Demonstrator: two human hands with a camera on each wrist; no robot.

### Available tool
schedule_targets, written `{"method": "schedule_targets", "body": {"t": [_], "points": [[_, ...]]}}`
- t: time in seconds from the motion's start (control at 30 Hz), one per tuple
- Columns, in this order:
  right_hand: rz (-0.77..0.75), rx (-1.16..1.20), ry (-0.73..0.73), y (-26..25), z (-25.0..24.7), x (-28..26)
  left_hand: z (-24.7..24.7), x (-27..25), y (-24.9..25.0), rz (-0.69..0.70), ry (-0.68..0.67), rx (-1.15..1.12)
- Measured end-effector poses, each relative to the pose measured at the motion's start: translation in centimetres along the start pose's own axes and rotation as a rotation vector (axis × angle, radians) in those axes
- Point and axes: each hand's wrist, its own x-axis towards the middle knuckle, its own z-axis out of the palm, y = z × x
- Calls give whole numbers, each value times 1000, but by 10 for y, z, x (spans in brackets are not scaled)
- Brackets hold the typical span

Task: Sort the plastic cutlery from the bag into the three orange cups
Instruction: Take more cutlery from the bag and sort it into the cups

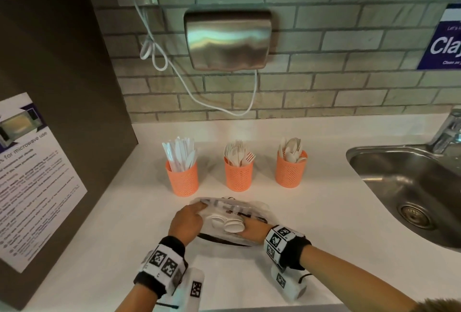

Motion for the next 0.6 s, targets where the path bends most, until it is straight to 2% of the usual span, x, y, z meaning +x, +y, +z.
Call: {"method": "schedule_targets", "body": {"t": [0.1, 0.17, 0.33, 0.4, 0.47, 0.6], "points": [[-8, -84, 47, 10, 6, 7, -1, -4, 3, -3, -27, -284], [8, -113, 55, 10, 7, 11, 2, -9, 6, 22, -25, -332], [-40, -259, 85, 0, 7, 7, 5, 1, -3, 38, 161, -407], [-11, -235, 98, 0, 7, 10, 1, 7, -5, 70, 253, -381], [11, -117, 70, 4, 5, 14, 1, 15, -8, 103, 312, -258], [77, 39, 91, 3, -6, 13, 9, 10, -11, 65, 199, 106]]}}
